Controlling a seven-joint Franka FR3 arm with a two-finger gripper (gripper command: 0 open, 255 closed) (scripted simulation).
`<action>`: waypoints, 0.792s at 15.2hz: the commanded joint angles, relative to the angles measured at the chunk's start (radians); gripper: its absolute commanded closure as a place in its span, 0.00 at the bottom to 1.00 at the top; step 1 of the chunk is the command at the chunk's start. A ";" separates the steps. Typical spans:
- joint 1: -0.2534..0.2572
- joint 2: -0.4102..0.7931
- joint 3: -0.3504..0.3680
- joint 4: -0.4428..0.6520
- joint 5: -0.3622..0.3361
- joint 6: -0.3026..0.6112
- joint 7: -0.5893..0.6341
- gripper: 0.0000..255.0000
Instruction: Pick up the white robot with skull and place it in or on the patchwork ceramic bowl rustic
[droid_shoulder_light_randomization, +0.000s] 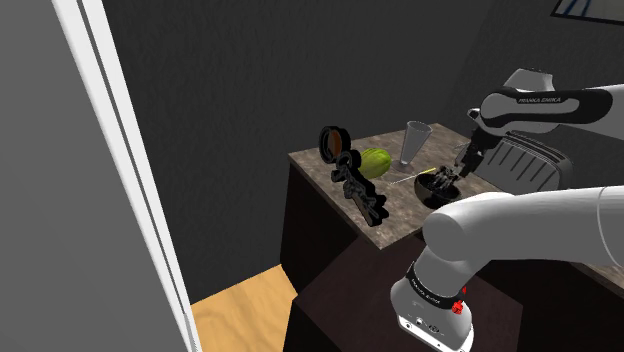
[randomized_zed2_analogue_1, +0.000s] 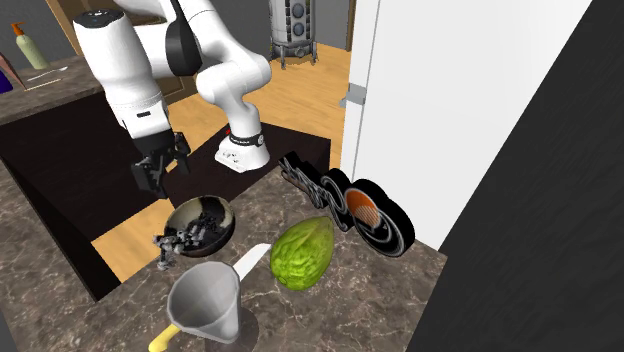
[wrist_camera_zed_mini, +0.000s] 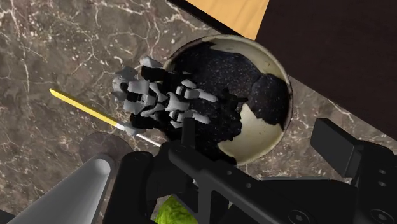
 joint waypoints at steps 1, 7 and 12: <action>0.000 0.000 0.000 0.000 0.000 0.000 0.000 0.00; -0.017 -0.055 0.091 0.075 0.052 -0.140 -0.012 0.00; -0.017 -0.055 0.091 0.075 0.052 -0.140 -0.012 0.00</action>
